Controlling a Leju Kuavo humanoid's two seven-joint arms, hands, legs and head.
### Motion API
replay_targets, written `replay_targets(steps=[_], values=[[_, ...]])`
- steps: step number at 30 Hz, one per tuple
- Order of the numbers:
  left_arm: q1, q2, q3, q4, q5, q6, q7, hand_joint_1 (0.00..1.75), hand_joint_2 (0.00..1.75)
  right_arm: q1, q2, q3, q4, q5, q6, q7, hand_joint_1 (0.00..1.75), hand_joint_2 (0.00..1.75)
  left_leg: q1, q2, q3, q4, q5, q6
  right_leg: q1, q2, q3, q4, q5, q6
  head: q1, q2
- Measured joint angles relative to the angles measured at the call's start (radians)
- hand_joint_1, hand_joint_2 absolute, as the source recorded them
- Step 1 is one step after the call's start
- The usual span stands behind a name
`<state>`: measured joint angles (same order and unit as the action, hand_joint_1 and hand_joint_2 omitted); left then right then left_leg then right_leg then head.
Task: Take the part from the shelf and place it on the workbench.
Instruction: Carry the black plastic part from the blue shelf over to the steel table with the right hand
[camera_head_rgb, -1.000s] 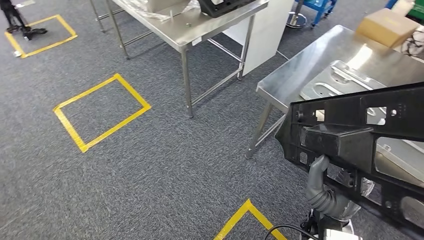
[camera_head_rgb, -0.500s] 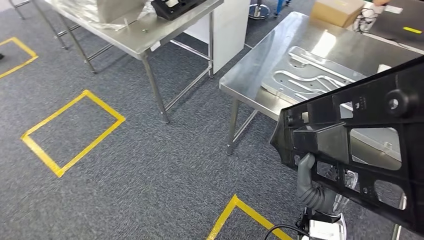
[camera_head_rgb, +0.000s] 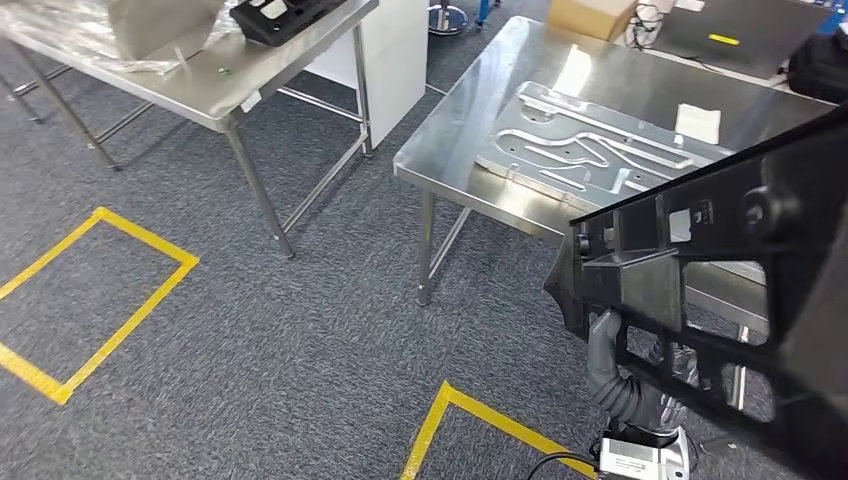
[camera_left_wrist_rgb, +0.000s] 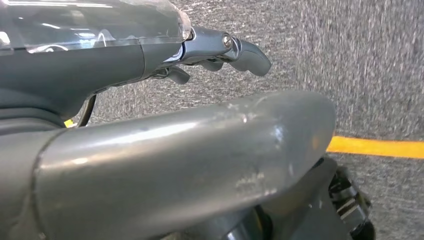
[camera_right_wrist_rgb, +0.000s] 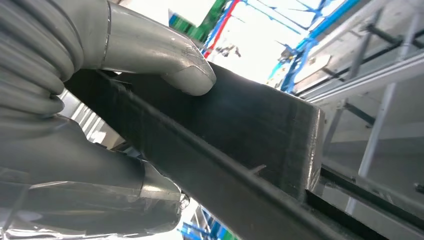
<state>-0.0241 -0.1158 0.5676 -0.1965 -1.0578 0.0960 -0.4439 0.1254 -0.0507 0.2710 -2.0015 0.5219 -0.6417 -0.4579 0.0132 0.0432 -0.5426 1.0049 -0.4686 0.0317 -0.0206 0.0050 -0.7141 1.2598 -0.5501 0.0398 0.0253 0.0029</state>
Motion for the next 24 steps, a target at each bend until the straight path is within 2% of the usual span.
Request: replay_targets(steps=[1, 3, 4, 5, 6, 8, 9, 10, 12, 13, 14, 15, 16, 17, 18, 19, 20, 21, 23, 24], values=[[-0.001, -0.001, 0.001, 0.000, 0.000, 0.000, 0.000, 0.00, 0.00, -0.001, 0.000, 0.003, 0.003, 0.011, -0.001, 0.001, 1.75, 1.75, 0.000, 0.012, 0.002, 0.001, -0.003, -0.002, -0.002, -0.008, 0.018, -0.036, 0.028, 0.000, 0.000, 0.000], [-0.002, -0.002, 0.002, 0.000, -0.001, 0.000, 0.001, 0.00, 0.00, -0.007, 0.000, 0.009, 0.008, 0.028, -0.004, 0.001, 1.75, 1.75, -0.003, 0.033, 0.007, 0.005, -0.010, -0.010, 0.002, -0.050, 0.083, -0.159, 0.086, -0.004, 0.000, 0.000], [-0.003, -0.003, 0.002, 0.000, -0.001, 0.000, 0.001, 0.00, 0.00, -0.011, 0.001, 0.013, 0.009, 0.034, -0.009, 0.000, 1.75, 1.75, -0.005, 0.041, 0.010, 0.007, -0.015, -0.016, 0.006, -0.068, 0.106, -0.205, 0.099, -0.010, -0.001, 0.000], [-0.003, -0.003, 0.003, 0.000, -0.001, 0.000, 0.000, 0.00, 0.00, -0.014, 0.003, 0.016, 0.010, 0.039, -0.016, -0.002, 1.75, 1.75, -0.008, 0.049, 0.012, 0.008, -0.018, -0.022, 0.011, -0.079, 0.116, -0.228, 0.101, -0.016, -0.002, 0.000], [-0.005, -0.003, 0.004, 0.000, -0.001, 0.000, 0.000, 0.00, 0.00, -0.016, 0.004, 0.019, 0.010, 0.042, -0.025, -0.007, 1.75, 1.75, -0.011, 0.058, 0.016, 0.008, -0.021, -0.027, 0.015, -0.077, 0.117, -0.233, 0.097, -0.022, -0.003, 0.000], [-0.008, -0.003, 0.006, 0.000, -0.001, 0.001, 0.003, 0.00, 0.00, -0.011, 0.008, 0.021, 0.005, 0.040, -0.040, -0.021, 1.75, 1.75, -0.009, 0.069, 0.023, 0.008, -0.028, -0.038, 0.013, -0.053, 0.117, -0.237, 0.099, -0.034, -0.004, 0.000], [-0.009, -0.003, 0.008, 0.000, -0.001, 0.002, 0.005, 0.00, 0.00, -0.006, 0.010, 0.021, -0.002, 0.036, -0.047, -0.029, 1.75, 1.75, -0.007, 0.057, 0.022, 0.019, -0.040, -0.043, 0.011, -0.041, 0.119, -0.240, 0.100, -0.040, -0.005, 0.000], [-0.008, -0.003, 0.009, 0.000, -0.001, 0.002, 0.009, 0.00, 0.00, -0.002, 0.013, 0.021, -0.009, 0.030, -0.050, -0.037, 1.75, 1.75, -0.004, 0.036, 0.012, 0.047, -0.060, -0.047, 0.008, -0.031, 0.121, -0.243, 0.101, -0.047, -0.007, 0.000], [-0.006, -0.003, 0.011, 0.000, -0.001, 0.003, 0.015, 0.00, 0.00, 0.005, 0.017, 0.020, -0.023, 0.017, -0.054, -0.049, 1.75, 1.75, 0.000, -0.014, -0.040, 0.162, -0.123, -0.051, 0.006, -0.008, 0.122, -0.244, 0.102, -0.057, -0.012, 0.000], [-0.004, -0.003, 0.011, 0.000, -0.001, 0.002, 0.019, 0.00, 0.00, 0.011, 0.019, 0.019, -0.027, 0.011, -0.054, -0.053, 1.75, 1.75, 0.000, -0.025, -0.073, 0.230, -0.150, -0.051, 0.007, 0.005, 0.122, -0.243, 0.102, -0.060, -0.013, 0.000], [-0.001, -0.003, 0.012, 0.000, -0.001, 0.002, 0.021, 0.00, 0.00, 0.017, 0.019, 0.017, -0.030, 0.006, -0.054, -0.055, 1.75, 1.75, 0.000, -0.031, -0.098, 0.277, -0.162, -0.052, 0.008, 0.019, 0.122, -0.242, 0.101, -0.060, -0.014, 0.000], [0.001, -0.003, 0.012, 0.000, -0.001, 0.002, 0.022, 0.00, 0.00, 0.022, 0.019, 0.015, -0.032, 0.003, -0.054, -0.057, 1.75, 1.75, 0.000, -0.034, -0.109, 0.291, -0.152, -0.051, 0.009, 0.035, 0.122, -0.240, 0.101, -0.061, -0.014, 0.000], [0.002, -0.003, 0.013, 0.000, -0.001, 0.002, 0.023, 0.00, 0.00, 0.026, 0.019, 0.012, -0.032, 0.001, -0.054, -0.058, 1.75, 1.75, 0.000, -0.037, -0.102, 0.265, -0.124, -0.049, 0.009, 0.051, 0.122, -0.237, 0.100, -0.060, -0.014, 0.000], [0.002, -0.003, 0.013, 0.000, -0.001, 0.002, 0.024, 0.00, 0.00, 0.028, 0.019, 0.010, -0.032, -0.001, -0.054, -0.058, 1.75, 1.75, 0.000, -0.048, -0.080, 0.207, -0.083, -0.046, 0.009, 0.066, 0.123, -0.235, 0.099, -0.059, -0.014, 0.000], [0.002, -0.003, 0.014, 0.000, -0.001, 0.003, 0.023, 0.00, 0.00, 0.029, 0.019, 0.008, -0.032, -0.002, -0.054, -0.059, 1.75, 1.75, 0.001, -0.070, -0.054, 0.141, -0.049, -0.042, 0.009, 0.079, 0.122, -0.232, 0.097, -0.056, -0.014, 0.000], [0.002, -0.002, 0.015, 0.000, -0.001, 0.003, 0.023, 0.00, 0.00, 0.029, 0.019, 0.007, -0.032, -0.003, -0.054, -0.059, 1.75, 1.75, 0.002, -0.091, -0.032, 0.084, -0.027, -0.039, 0.010, 0.092, 0.120, -0.228, 0.096, -0.053, -0.013, 0.000], [0.001, -0.002, 0.016, 0.000, -0.001, 0.003, 0.022, 0.00, 0.00, 0.030, 0.020, 0.007, -0.032, -0.003, -0.054, -0.059, 1.75, 1.75, 0.002, -0.108, -0.019, 0.048, -0.017, -0.035, 0.009, 0.103, 0.117, -0.225, 0.096, -0.047, -0.013, 0.000], [0.000, -0.001, 0.016, 0.000, -0.001, 0.004, 0.021, 0.00, 0.00, 0.031, 0.020, 0.006, -0.032, -0.003, -0.054, -0.059, 1.75, 1.75, 0.001, -0.115, -0.013, 0.034, -0.018, -0.033, 0.008, 0.112, 0.114, -0.224, 0.097, -0.040, -0.013, 0.000], [-0.004, -0.002, 0.017, 0.000, -0.001, 0.004, 0.017, 0.00, 0.00, 0.036, 0.020, 0.003, -0.032, 0.001, -0.054, -0.057, 1.75, 1.75, 0.000, -0.096, -0.009, 0.025, -0.013, -0.023, 0.004, 0.124, 0.109, -0.226, 0.101, -0.025, -0.013, 0.000], [-0.005, -0.002, 0.017, 0.000, 0.000, 0.005, 0.015, 0.00, 0.00, 0.038, 0.020, -0.001, -0.032, 0.004, -0.054, -0.056, 1.75, 1.75, 0.001, -0.085, -0.006, 0.020, -0.009, -0.016, 0.005, 0.106, 0.104, -0.219, 0.096, -0.020, -0.012, 0.000]])
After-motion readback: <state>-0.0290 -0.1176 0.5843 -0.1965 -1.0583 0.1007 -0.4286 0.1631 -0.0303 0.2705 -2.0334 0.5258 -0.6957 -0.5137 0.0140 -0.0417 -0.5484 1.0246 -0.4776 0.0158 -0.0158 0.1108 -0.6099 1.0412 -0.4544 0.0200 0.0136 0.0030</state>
